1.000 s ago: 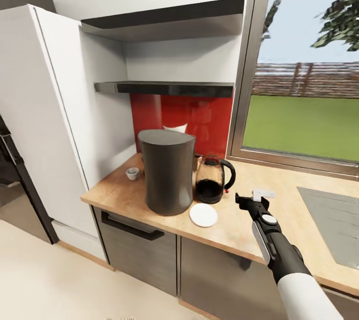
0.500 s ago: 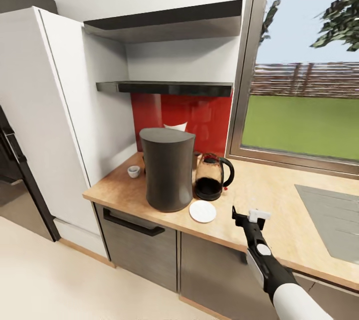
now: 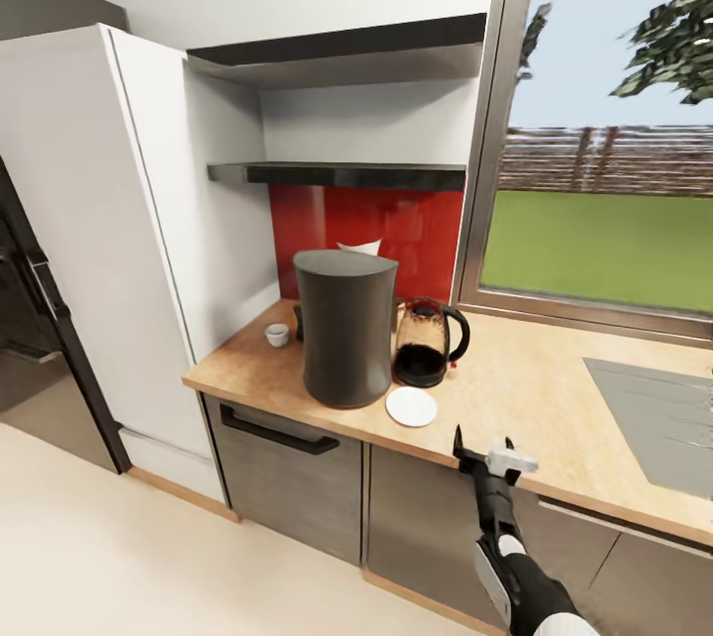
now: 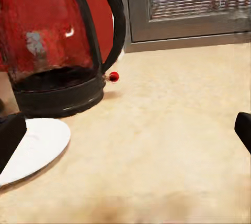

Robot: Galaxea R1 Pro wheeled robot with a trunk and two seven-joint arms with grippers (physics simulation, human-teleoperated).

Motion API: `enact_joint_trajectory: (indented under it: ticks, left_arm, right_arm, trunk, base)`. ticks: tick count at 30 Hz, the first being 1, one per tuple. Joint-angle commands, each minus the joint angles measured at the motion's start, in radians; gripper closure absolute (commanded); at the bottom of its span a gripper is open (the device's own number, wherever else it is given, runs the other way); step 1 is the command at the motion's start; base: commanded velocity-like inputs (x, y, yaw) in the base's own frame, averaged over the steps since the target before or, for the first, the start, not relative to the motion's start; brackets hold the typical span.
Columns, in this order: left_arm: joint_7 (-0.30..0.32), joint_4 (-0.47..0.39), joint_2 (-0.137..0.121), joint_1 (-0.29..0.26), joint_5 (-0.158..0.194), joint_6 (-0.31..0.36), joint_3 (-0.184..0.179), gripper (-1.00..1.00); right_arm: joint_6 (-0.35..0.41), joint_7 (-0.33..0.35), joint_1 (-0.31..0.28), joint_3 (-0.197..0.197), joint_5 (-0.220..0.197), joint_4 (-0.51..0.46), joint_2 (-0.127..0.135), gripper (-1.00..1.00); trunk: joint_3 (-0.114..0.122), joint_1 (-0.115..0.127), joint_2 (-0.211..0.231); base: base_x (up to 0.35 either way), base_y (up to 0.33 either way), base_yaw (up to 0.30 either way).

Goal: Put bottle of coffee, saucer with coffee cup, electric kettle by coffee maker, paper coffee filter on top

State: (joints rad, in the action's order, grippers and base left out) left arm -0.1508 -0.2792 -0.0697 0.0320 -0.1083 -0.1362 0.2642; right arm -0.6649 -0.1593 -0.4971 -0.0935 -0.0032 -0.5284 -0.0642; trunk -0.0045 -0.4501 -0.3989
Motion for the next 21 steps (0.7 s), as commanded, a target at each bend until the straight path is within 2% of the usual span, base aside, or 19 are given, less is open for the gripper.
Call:
enact_joint_trajectory:
  ticks: [1,3,5,9,13,16,21]
  left_arm:
    - [-0.001,-0.001,0.001,0.0,-0.011,-0.002,0.006,-1.0]
    - [-0.001,-0.001,0.001,0.0,-0.01,-0.002,0.006,-1.0]
    - [-0.001,-0.001,-0.001,-0.001,-0.011,-0.001,0.006,-1.0]
    - [-0.001,0.0,-0.001,0.0,-0.01,-0.001,0.006,-1.0]
    - [0.001,0.0,0.0,0.0,-0.01,-0.001,0.006,-1.0]
    - [0.003,0.001,0.001,0.0,-0.01,-0.001,0.006,-1.0]
    - [0.005,0.002,0.002,0.0,-0.011,0.001,0.005,-1.0]
  right_arm:
    - [-0.022,-0.025,0.015,-0.003,0.001,0.009,-0.002,-1.0]
    - [-0.061,-0.068,0.031,-0.003,-0.002,0.043,-0.003,-1.0]
    - [-0.148,-0.098,0.039,-0.003,-0.001,0.121,-0.004,-1.0]
    - [-0.226,-0.106,0.042,-0.003,-0.001,0.214,-0.003,-1.0]
    - [-0.381,-0.107,0.047,-0.003,0.0,0.378,-0.005,-1.0]
    - [-0.382,-0.103,0.047,-0.003,0.002,0.443,-0.017,-1.0]
    - [-0.382,-0.104,0.048,-0.005,0.003,0.489,-0.027,-1.0]
  trunk:
    - [0.0,0.0,-0.001]
    - [0.0,0.0,-0.001]
    - [0.0,0.0,-0.001]
    - [0.0,0.0,-0.001]
    - [0.0,0.0,-0.001]
    - [0.0,0.0,-0.001]
    - [0.0,0.0,-0.001]
  base:
    - [-0.271,0.089,0.0]
    - [-0.292,0.095,0.0]
    - [-0.177,0.045,0.0]
    - [-0.043,0.011,0.0]
    - [-0.004,0.001,0.0]
    - [0.0,0.0,0.0]
    - [0.0,0.0,0.0]
